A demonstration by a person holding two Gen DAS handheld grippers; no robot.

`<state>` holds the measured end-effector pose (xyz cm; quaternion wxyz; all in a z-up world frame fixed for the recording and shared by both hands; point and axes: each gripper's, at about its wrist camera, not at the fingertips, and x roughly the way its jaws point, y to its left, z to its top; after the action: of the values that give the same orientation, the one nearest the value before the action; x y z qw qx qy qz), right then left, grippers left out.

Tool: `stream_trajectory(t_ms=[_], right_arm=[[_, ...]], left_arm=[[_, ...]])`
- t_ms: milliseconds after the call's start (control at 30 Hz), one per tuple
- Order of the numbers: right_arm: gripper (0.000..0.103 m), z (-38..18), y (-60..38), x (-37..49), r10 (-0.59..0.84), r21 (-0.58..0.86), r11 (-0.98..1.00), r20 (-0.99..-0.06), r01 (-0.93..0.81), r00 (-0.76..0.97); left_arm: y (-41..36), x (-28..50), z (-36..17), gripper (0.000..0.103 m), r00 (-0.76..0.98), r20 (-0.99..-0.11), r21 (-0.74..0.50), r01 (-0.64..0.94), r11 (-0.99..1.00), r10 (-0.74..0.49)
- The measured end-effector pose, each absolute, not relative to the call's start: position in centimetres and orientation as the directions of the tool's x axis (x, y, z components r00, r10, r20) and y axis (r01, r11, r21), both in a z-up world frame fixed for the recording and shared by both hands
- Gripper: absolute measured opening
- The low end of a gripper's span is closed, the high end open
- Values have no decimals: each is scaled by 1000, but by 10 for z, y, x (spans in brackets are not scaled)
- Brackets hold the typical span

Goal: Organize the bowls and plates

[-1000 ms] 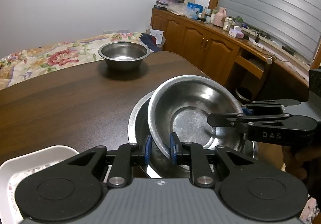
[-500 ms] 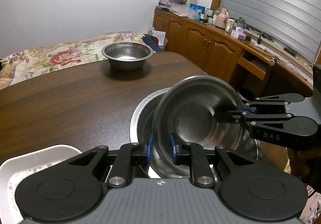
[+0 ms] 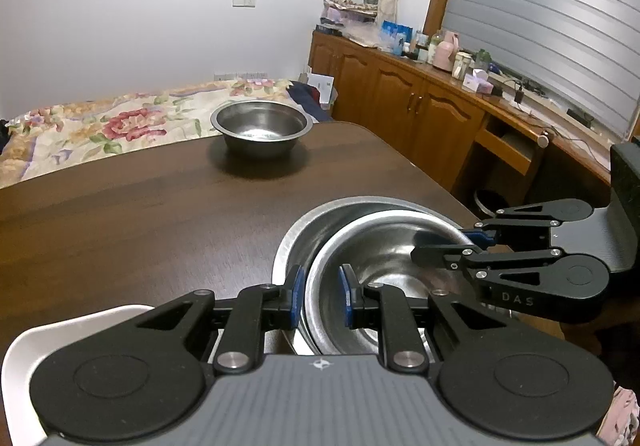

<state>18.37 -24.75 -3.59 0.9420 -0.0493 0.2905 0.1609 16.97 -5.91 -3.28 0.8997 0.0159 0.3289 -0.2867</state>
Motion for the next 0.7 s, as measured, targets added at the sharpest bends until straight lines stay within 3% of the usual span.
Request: stream_trajectory(t_ms=[100, 700], right_arm=[[26, -33, -252, 182, 292, 30, 943, -547, -330, 784], [26, -6, -270, 191, 298, 79, 952, -472, -296, 830]], left_arm=[[-59, 170, -32, 22, 623, -599, -156, 524, 837, -502], [-58, 175, -18, 22, 659, -581, -104, 522, 847, -478]])
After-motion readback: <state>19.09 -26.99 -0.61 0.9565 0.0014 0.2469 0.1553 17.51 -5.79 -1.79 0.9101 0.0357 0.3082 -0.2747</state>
